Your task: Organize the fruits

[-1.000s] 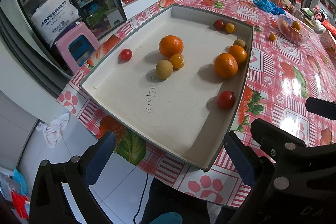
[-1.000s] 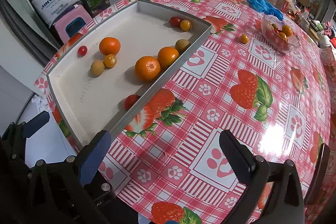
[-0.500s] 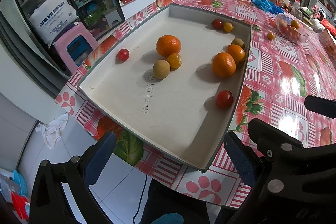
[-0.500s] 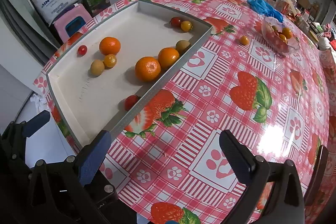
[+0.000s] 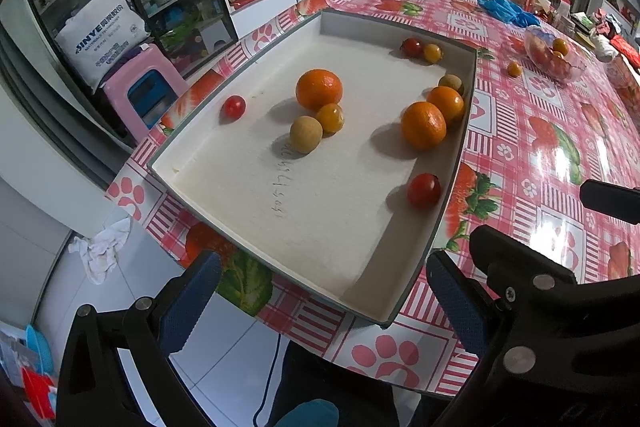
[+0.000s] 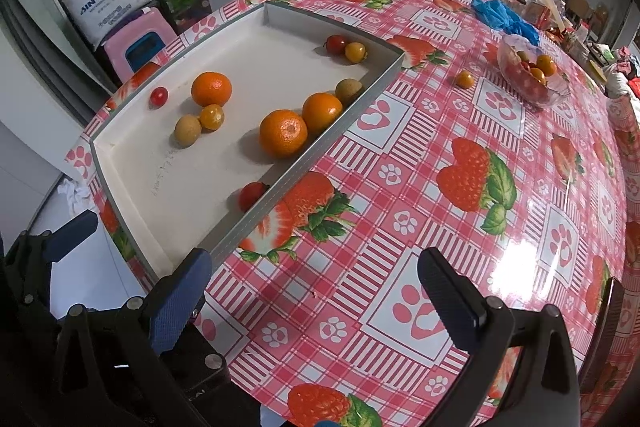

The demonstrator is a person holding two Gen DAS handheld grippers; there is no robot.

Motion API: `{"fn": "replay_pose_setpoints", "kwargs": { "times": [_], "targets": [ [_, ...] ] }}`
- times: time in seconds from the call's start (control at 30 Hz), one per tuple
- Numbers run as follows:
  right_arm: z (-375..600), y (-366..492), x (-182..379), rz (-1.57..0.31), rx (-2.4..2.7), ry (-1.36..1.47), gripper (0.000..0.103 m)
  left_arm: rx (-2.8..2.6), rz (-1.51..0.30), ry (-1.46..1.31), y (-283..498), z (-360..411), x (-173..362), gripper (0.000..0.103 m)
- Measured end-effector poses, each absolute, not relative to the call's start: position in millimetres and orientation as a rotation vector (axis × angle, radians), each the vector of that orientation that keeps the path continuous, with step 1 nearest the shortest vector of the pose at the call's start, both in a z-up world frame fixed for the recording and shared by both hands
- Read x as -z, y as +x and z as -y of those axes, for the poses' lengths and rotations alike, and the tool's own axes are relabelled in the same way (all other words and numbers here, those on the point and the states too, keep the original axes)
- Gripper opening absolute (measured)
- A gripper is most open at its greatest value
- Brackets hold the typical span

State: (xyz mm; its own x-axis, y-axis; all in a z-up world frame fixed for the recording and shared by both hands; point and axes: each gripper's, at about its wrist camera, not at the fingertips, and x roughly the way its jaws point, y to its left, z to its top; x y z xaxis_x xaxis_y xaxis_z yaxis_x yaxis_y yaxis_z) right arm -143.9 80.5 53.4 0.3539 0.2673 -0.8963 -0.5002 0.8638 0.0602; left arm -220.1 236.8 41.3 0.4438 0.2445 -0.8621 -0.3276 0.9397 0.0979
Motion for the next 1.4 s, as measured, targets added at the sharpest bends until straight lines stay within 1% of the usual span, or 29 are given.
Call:
{"fn": "replay_pose_setpoints", "kwargs": {
  "times": [1.4],
  "targets": [
    [-81.1, -148.3, -50.6, -1.105, -0.511, -0.238, 0.103, -0.337, -1.059, -0.105, -221.3, -232.2, -37.7, 0.103]
  ]
}}
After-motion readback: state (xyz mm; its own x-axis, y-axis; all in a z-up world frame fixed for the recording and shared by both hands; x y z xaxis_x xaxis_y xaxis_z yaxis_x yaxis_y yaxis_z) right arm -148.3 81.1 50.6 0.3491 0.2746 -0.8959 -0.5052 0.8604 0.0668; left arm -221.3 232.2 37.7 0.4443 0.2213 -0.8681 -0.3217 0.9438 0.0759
